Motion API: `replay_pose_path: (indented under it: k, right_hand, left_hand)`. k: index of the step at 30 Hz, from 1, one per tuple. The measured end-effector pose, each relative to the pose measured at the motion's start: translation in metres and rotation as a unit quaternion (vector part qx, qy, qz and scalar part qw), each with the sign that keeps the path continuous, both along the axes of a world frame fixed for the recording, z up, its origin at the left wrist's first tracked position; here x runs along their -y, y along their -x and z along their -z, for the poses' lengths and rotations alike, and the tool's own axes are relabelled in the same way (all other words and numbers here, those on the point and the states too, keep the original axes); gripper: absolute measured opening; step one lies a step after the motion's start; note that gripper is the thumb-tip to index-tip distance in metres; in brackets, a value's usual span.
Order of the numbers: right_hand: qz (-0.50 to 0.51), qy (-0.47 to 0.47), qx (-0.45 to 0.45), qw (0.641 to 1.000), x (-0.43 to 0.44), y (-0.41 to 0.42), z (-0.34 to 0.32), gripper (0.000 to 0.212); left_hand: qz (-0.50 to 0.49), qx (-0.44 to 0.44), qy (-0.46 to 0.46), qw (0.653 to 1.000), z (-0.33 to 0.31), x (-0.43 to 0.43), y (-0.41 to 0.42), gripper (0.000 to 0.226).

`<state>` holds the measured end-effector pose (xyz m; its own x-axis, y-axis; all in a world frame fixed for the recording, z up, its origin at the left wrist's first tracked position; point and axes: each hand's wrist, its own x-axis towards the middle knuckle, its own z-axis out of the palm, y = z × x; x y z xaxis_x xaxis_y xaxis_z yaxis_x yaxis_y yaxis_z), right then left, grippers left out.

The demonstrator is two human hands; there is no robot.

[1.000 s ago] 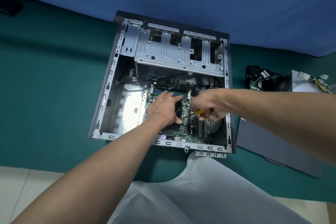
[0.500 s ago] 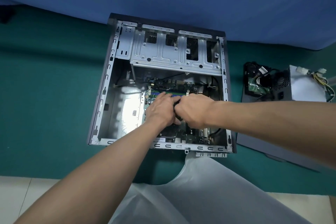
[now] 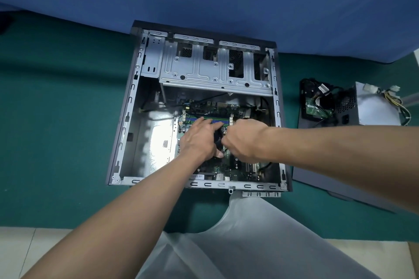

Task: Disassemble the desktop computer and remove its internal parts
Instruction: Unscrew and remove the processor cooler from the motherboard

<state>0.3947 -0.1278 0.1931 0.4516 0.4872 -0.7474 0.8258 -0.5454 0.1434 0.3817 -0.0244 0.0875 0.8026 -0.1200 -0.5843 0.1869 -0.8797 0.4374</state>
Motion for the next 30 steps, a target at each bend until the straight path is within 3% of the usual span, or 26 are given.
replay_pose_path:
  k: [3, 9, 12, 14, 15, 16, 18, 19, 20, 21, 23, 24, 25, 26, 27, 28, 29, 30]
  right_hand:
    - [-0.158, 0.028, 0.011, 0.987, 0.0, 0.0, 0.002, 0.035]
    - [-0.167, 0.031, 0.023, 0.985, 0.006, -0.001, 0.0, 0.035]
    - [-0.057, 0.014, 0.009, 0.998, -0.001, 0.002, -0.002, 0.022]
    - [0.09, -0.011, -0.011, 0.996, -0.004, -0.002, -0.003, 0.006]
    - [0.186, -0.018, -0.038, 0.982, -0.003, -0.007, -0.001, 0.016]
    - [0.308, -0.039, -0.088, 0.946, -0.001, -0.011, 0.001, 0.022]
    - [0.564, -0.093, -0.198, 0.796, 0.005, -0.02, 0.007, 0.014]
    - [0.646, -0.093, -0.232, 0.721, 0.009, -0.022, 0.008, 0.01]
    - [0.691, -0.074, -0.252, 0.673, 0.013, -0.022, 0.01, 0.013]
    - [0.713, -0.049, -0.264, 0.647, 0.017, -0.021, 0.012, 0.018]
    - [0.719, -0.028, -0.273, 0.639, 0.019, -0.021, 0.017, 0.025]
    - [0.707, -0.027, -0.264, 0.655, 0.016, -0.02, 0.018, 0.026]
    - [0.667, -0.026, -0.244, 0.704, 0.013, -0.018, 0.018, 0.024]
    - [0.574, -0.015, -0.206, 0.792, 0.009, -0.014, 0.015, 0.022]
    - [0.424, 0.008, -0.146, 0.894, 0.006, -0.01, 0.01, 0.022]
    - [0.237, 0.028, -0.076, 0.968, 0.004, -0.005, 0.007, 0.023]
    - [0.043, 0.042, -0.021, 0.998, 0.001, -0.001, 0.004, 0.025]
    - [-0.095, 0.05, 0.004, 0.994, -0.001, 0.001, 0.002, 0.027]
  left_hand:
    - [0.016, -0.008, 0.009, 1.0, -0.004, -0.003, -0.002, 0.1]
    - [0.01, -0.031, 0.036, 0.999, -0.007, -0.004, -0.006, 0.101]
    - [-0.008, -0.021, 0.045, 0.999, -0.005, -0.003, -0.003, 0.099]
    - [-0.014, -0.016, 0.042, 0.999, -0.003, -0.002, -0.002, 0.098]
    - [-0.017, -0.016, 0.039, 0.999, -0.003, -0.002, -0.002, 0.098]
    - [-0.02, -0.018, 0.036, 0.999, -0.003, -0.001, -0.002, 0.099]
    - [-0.026, -0.017, 0.033, 0.999, -0.002, 0.0, -0.003, 0.1]
    - [-0.027, -0.016, 0.034, 0.999, -0.001, 0.001, -0.002, 0.1]
    - [-0.029, -0.014, 0.036, 0.999, -0.001, 0.001, -0.002, 0.1]
    - [-0.03, -0.012, 0.037, 0.999, 0.0, 0.001, -0.001, 0.1]
    - [-0.031, -0.01, 0.038, 0.999, 0.001, 0.0, -0.002, 0.099]
    - [-0.032, -0.01, 0.038, 0.999, 0.001, 0.0, -0.002, 0.099]
    - [-0.033, -0.01, 0.037, 0.999, 0.001, 0.0, -0.002, 0.099]
    - [-0.034, -0.011, 0.038, 0.999, 0.002, 0.001, -0.002, 0.099]
    - [-0.035, -0.012, 0.038, 0.999, 0.002, 0.001, -0.002, 0.099]
    - [-0.036, -0.012, 0.037, 0.999, 0.002, 0.001, -0.001, 0.098]
    - [-0.035, -0.01, 0.034, 0.999, 0.001, 0.001, -0.001, 0.097]
    - [-0.032, -0.008, 0.032, 0.999, 0.001, 0.0, -0.001, 0.097]
